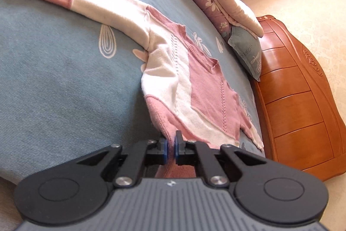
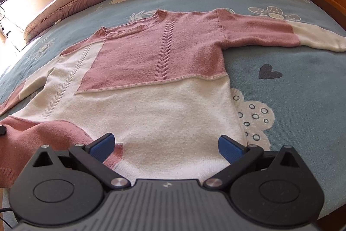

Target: Fold clothes

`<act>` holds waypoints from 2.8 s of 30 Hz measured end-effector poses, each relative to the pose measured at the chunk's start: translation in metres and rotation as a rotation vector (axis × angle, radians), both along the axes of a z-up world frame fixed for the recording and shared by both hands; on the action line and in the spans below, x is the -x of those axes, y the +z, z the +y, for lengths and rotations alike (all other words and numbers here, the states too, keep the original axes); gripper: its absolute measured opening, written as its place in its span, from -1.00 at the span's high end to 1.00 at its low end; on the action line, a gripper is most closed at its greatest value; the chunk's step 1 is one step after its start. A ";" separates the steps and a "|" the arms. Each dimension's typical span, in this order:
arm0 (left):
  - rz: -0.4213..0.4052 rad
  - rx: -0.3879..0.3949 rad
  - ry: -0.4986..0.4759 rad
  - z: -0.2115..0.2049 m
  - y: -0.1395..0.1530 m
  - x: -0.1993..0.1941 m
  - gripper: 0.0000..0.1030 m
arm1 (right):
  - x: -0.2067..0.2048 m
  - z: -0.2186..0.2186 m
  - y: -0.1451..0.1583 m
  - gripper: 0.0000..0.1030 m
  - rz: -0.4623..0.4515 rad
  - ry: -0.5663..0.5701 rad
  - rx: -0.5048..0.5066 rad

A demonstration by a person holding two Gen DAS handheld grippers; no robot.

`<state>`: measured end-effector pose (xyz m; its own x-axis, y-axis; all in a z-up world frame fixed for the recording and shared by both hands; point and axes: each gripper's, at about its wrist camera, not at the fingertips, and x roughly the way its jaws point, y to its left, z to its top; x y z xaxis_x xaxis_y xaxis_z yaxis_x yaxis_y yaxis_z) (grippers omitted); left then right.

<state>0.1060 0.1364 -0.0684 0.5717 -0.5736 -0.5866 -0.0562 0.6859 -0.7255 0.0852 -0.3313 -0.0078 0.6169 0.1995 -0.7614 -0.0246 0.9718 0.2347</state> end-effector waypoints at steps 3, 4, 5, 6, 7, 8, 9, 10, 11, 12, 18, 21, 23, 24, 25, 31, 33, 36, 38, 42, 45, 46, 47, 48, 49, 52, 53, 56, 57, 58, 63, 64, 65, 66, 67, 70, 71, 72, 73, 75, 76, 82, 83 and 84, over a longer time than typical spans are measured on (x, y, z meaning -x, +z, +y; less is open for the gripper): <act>0.020 -0.019 0.012 0.010 -0.002 0.003 0.91 | 0.000 0.002 0.001 -1.00 -0.002 0.003 -0.003; 0.026 -0.026 0.016 0.013 -0.002 0.004 0.91 | 0.000 0.002 0.002 -1.00 -0.003 0.005 -0.005; 0.033 -0.032 0.020 0.016 -0.003 0.005 0.91 | 0.000 0.003 0.002 -1.00 -0.003 0.006 -0.008; 0.039 -0.039 0.025 0.019 -0.003 0.005 0.90 | 0.001 0.004 0.002 -1.00 -0.002 0.008 -0.012; 0.046 -0.045 0.029 0.023 -0.004 0.006 0.90 | 0.002 0.004 0.003 -1.00 -0.002 0.011 -0.016; 0.062 -0.056 0.030 0.023 -0.007 0.006 0.89 | 0.002 0.004 0.004 -1.00 -0.002 0.015 -0.019; 0.080 -0.067 0.031 0.023 -0.011 0.006 0.87 | 0.004 0.004 0.005 -1.00 -0.003 0.021 -0.021; 0.091 -0.082 0.029 0.022 -0.013 0.006 0.87 | 0.006 0.004 0.006 -1.00 -0.004 0.028 -0.021; 0.103 -0.099 0.030 0.022 -0.015 0.007 0.87 | 0.007 0.003 0.008 -1.00 -0.004 0.034 -0.019; 0.115 -0.117 0.030 0.022 -0.017 0.008 0.88 | 0.009 0.003 0.009 -1.00 -0.003 0.037 -0.014; 0.040 -0.174 0.045 0.029 0.002 0.003 0.75 | 0.014 -0.004 0.007 -1.00 0.008 0.024 -0.027; -0.005 -0.137 0.045 0.030 0.010 -0.017 0.27 | 0.012 -0.002 0.005 -1.00 0.013 0.023 -0.075; -0.026 -0.100 0.049 0.028 0.007 -0.036 0.07 | 0.011 0.002 0.006 -1.00 0.010 0.029 -0.091; -0.037 -0.081 0.051 0.027 0.006 -0.045 0.05 | 0.010 0.005 0.007 -1.00 0.009 0.035 -0.090; -0.038 -0.061 0.060 0.027 0.002 -0.055 0.05 | 0.009 0.008 0.008 -1.00 0.008 0.040 -0.083; 0.040 0.141 0.147 0.028 -0.048 -0.119 0.04 | 0.005 0.013 0.006 -1.00 0.032 0.040 -0.044; 0.084 0.197 0.187 0.029 -0.069 -0.137 0.05 | 0.004 0.011 0.003 -1.00 0.045 0.027 -0.038; 0.065 0.293 0.253 0.032 -0.082 -0.151 0.05 | 0.000 0.006 0.000 -1.00 0.059 0.001 -0.023; 0.058 0.280 0.291 0.031 -0.084 -0.160 0.15 | -0.004 0.002 -0.003 -1.00 0.073 -0.015 -0.014; 0.062 0.201 0.343 0.027 -0.080 -0.169 0.42 | -0.013 0.002 -0.012 -1.00 0.099 -0.027 0.003; 0.039 0.106 0.431 0.043 -0.067 -0.171 0.43 | -0.016 0.006 -0.015 -1.00 0.105 -0.012 0.028; 0.038 0.079 0.454 0.051 -0.062 -0.173 0.44 | -0.016 0.007 -0.016 -1.00 0.107 -0.006 0.037; 0.043 0.077 0.461 0.060 -0.058 -0.174 0.44 | -0.017 0.008 -0.017 -1.00 0.109 0.000 0.046; 0.053 0.076 0.459 0.067 -0.055 -0.174 0.43 | -0.017 0.008 -0.018 -1.00 0.111 0.003 0.051; 0.068 0.060 0.444 0.071 -0.051 -0.173 0.37 | -0.018 0.008 -0.020 -1.00 0.114 0.002 0.051; 0.079 -0.014 0.359 0.062 -0.034 -0.162 0.22 | -0.020 0.010 -0.023 -1.00 0.118 0.004 0.064; 0.055 -0.017 0.315 0.054 -0.026 -0.156 0.21 | -0.021 0.012 -0.023 -1.00 0.118 0.006 0.073; -0.015 0.007 0.178 0.023 -0.009 -0.152 0.00 | -0.024 0.017 -0.025 -1.00 0.120 0.021 0.109; -0.032 0.014 0.120 0.008 -0.004 -0.154 -0.02 | -0.024 0.019 -0.025 -1.00 0.121 0.026 0.122; -0.048 0.021 0.060 -0.008 -0.001 -0.159 -0.02 | -0.024 0.020 -0.025 -1.00 0.121 0.029 0.131; 0.025 -0.112 -0.056 -0.065 -0.022 -0.181 -0.03 | -0.021 0.022 -0.027 -1.00 0.109 0.029 0.143; 0.058 -0.160 -0.039 -0.068 -0.031 -0.181 0.09 | -0.021 0.022 -0.027 -1.00 0.108 0.028 0.144; 0.047 -0.163 -0.032 -0.066 -0.033 -0.177 0.11 | -0.021 0.022 -0.027 -1.00 0.108 0.030 0.147; 0.029 -0.157 -0.027 -0.064 -0.035 -0.173 0.11 | -0.021 0.023 -0.027 -1.00 0.107 0.035 0.152; 0.024 -0.158 -0.039 -0.060 -0.034 -0.162 0.12 | -0.020 0.023 -0.027 -1.00 0.105 0.040 0.155; 0.034 -0.163 -0.088 -0.054 -0.036 -0.132 0.12 | -0.019 0.023 -0.029 -1.00 0.097 0.049 0.160; 0.034 -0.169 -0.108 -0.054 -0.036 -0.123 0.12 | -0.019 0.023 -0.029 -1.00 0.095 0.048 0.160; 0.033 -0.175 -0.128 -0.054 -0.036 -0.113 0.12 | -0.019 0.023 -0.029 -1.00 0.093 0.048 0.160; 0.031 -0.189 -0.139 -0.055 -0.034 -0.107 0.11 | -0.018 0.023 -0.029 -1.00 0.091 0.048 0.162; 0.045 -0.182 -0.132 -0.055 -0.032 -0.105 0.02 | -0.018 0.024 -0.030 -1.00 0.088 0.050 0.167; 0.051 -0.172 -0.124 -0.055 -0.031 -0.107 -0.04 | -0.017 0.024 -0.030 -1.00 0.086 0.049 0.168; 0.065 -0.136 -0.042 -0.058 -0.026 -0.141 -0.02 | -0.016 0.028 -0.030 -1.00 0.082 0.044 0.188; 0.052 -0.115 -0.033 -0.055 -0.023 -0.141 -0.02 | -0.015 0.027 -0.030 -1.00 0.082 0.045 0.187; 0.022 -0.102 -0.006 -0.049 -0.019 -0.139 -0.06 | -0.014 0.027 -0.030 -1.00 0.080 0.046 0.185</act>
<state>0.2454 0.0875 -0.0872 0.5550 -0.5136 -0.6544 -0.0669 0.7565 -0.6505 0.0987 -0.3045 -0.0381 0.5463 0.0780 -0.8339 -0.0582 0.9968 0.0551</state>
